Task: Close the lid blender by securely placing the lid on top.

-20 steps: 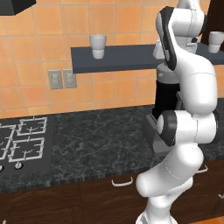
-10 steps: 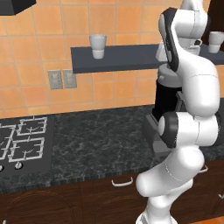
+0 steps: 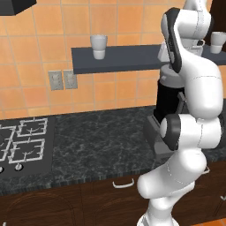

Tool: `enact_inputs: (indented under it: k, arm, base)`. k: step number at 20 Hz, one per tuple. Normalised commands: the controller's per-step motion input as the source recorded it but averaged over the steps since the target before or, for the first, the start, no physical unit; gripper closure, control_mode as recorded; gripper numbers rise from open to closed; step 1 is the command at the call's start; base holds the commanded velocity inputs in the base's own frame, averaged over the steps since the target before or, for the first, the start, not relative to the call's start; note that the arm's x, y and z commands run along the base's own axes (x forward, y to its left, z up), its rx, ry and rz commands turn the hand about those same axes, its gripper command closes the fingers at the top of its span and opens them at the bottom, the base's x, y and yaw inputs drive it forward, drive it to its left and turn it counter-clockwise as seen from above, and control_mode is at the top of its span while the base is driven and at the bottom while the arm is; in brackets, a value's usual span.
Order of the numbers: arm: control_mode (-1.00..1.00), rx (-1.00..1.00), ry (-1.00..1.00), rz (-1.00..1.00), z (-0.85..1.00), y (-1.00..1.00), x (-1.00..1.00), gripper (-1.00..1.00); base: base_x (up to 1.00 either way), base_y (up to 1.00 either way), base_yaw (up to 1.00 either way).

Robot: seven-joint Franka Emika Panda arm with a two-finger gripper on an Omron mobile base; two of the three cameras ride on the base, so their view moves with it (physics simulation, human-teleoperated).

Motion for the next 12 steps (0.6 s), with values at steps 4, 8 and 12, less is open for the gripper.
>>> enact_inputs:
  k: [4, 8, 12]
  arm:
    - [-1.0, 0.0, 0.0, 0.0, 0.36, 0.0, -0.01, 1.0]
    - [-1.0, 0.0, 0.0, 0.0, 0.21, 0.0, -0.04, 1.0]
    - [-1.0, 0.0, 0.0, 0.0, 0.01, 0.0, 0.0, 1.0]
  base:
    - [0.0, 0.0, 0.0]
    - [0.0, 0.0, 0.0]
    - [0.0, 0.0, 0.0]
